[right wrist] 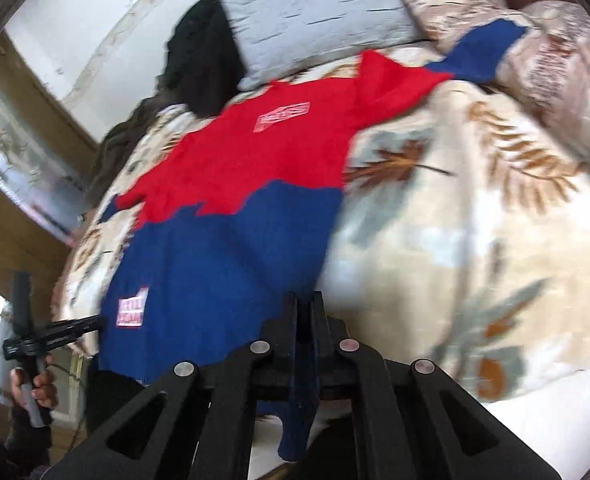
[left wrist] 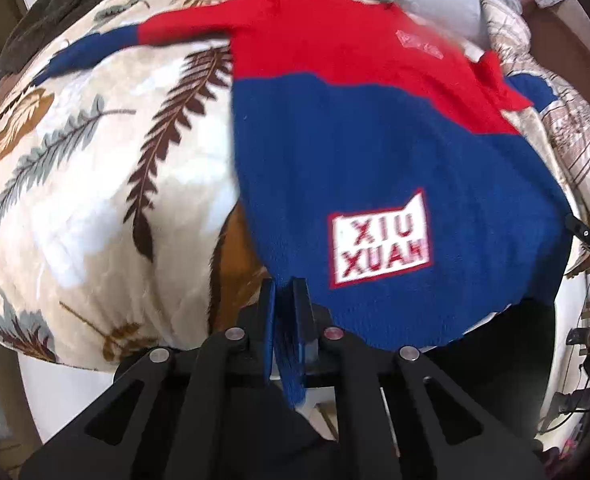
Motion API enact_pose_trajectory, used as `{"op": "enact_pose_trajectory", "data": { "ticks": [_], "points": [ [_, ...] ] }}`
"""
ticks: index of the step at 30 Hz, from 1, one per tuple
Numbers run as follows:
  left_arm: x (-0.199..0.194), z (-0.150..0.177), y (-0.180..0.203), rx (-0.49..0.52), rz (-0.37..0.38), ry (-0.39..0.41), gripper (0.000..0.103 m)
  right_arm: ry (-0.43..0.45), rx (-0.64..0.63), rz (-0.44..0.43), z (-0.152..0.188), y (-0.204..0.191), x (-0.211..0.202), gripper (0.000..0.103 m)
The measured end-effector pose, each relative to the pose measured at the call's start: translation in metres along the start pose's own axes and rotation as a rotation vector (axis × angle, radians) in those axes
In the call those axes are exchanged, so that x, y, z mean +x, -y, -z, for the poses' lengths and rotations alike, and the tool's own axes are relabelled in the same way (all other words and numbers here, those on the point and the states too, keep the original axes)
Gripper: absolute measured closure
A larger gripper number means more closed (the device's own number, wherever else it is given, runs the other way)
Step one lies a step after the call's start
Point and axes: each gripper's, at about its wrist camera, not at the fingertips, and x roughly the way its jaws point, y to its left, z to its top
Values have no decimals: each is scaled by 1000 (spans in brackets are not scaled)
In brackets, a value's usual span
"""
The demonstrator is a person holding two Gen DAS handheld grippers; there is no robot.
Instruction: Fold small clothes
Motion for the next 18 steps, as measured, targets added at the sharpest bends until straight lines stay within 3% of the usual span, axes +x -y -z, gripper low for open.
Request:
{"op": "enact_pose_trajectory", "data": {
  "ticks": [2,6,10,12,14,18],
  "points": [
    [8,3,-3,-4,-29,-29,97,-22,37,14,5,14,7,99],
    [0,2,-10,-19,8,-24,97,-75,67,8,13,18,25,96],
    [-19,-16,-14,1,-9,44,94,9,65,-31,-12,12,16,83],
    [-20,-28,-10,4,-1,70,81,55,83,-49,-34,11,21,73],
    [-13,-43,-7,-2,-10,87,68,60,87,-39,-53,8,37,72],
    [12,-74,9,-16,3,76,67,42,89,53,-87,3,85,72]
  ]
}}
